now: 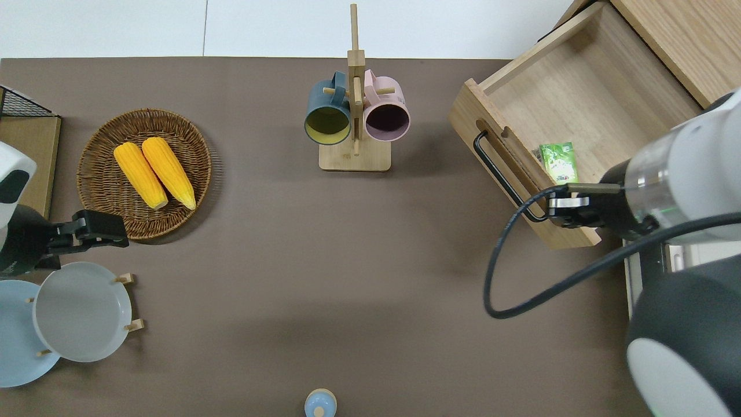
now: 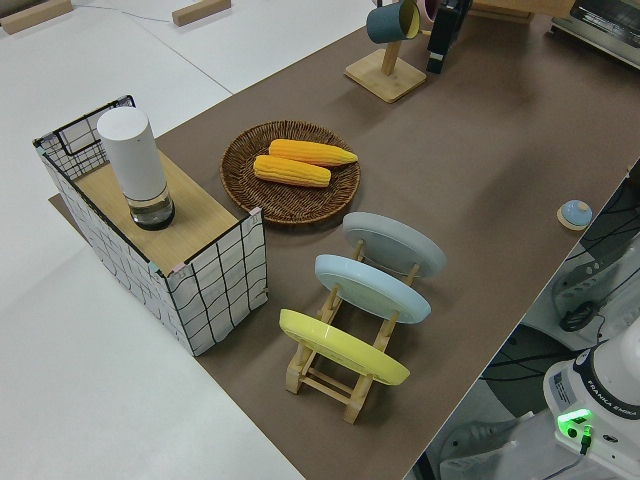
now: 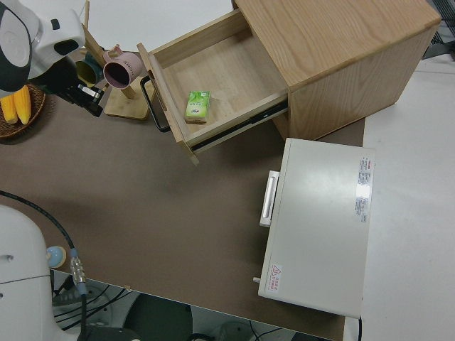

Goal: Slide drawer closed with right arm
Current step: 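Move the right gripper up to the front face of the open drawer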

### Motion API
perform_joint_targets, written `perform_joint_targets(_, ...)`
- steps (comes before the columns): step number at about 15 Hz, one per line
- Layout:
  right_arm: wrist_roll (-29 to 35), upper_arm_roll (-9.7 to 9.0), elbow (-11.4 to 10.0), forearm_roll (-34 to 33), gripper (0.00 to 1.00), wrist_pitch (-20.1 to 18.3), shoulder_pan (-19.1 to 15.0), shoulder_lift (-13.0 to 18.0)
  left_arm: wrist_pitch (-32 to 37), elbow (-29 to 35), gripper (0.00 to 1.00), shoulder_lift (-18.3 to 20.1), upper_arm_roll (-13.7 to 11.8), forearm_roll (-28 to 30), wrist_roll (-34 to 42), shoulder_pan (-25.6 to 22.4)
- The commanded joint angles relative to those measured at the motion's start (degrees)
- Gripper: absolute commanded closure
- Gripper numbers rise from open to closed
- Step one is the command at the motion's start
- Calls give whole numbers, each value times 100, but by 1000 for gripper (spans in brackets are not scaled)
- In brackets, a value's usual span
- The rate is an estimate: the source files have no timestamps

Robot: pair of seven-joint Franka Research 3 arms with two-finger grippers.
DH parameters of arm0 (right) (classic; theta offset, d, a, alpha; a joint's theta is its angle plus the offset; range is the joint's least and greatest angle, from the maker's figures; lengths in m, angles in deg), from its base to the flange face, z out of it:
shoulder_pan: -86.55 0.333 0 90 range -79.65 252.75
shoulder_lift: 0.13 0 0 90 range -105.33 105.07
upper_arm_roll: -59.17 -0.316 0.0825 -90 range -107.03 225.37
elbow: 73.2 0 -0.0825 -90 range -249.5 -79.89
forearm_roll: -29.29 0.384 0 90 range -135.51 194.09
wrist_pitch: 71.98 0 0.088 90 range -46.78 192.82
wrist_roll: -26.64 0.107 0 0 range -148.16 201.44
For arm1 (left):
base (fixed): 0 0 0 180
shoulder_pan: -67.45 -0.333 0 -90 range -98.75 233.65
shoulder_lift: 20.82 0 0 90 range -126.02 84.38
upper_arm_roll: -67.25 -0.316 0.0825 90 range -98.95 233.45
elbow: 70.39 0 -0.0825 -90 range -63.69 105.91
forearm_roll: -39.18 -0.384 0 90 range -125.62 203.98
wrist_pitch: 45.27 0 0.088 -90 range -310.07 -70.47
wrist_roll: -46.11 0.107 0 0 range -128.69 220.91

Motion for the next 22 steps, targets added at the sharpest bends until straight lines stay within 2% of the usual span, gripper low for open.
perform_joint_targets(1, 778, 55, 31, 122, 1000, 371, 207, -405, 89, -21, 7, 46, -24, 5, 42, 1)
perform_joint_targets(8, 2324, 55, 31, 122, 1000, 951, 313, -1178, 89, -21, 7, 46, -24, 5, 42, 1)
perform_joint_targets(13, 3116, 55, 31, 113, 1000, 1013, 261, -1574, 89, -21, 7, 46, -24, 5, 42, 1)
perform_joint_targets(17, 3337, 64, -13, 139, 1000, 1354, 182, -1715, 89, -21, 7, 46, -24, 5, 42, 1)
perform_joint_targets(22, 3346, 64, -127, 69, 1000, 1759, -99, -1786, 89, -21, 7, 46, -24, 5, 42, 1)
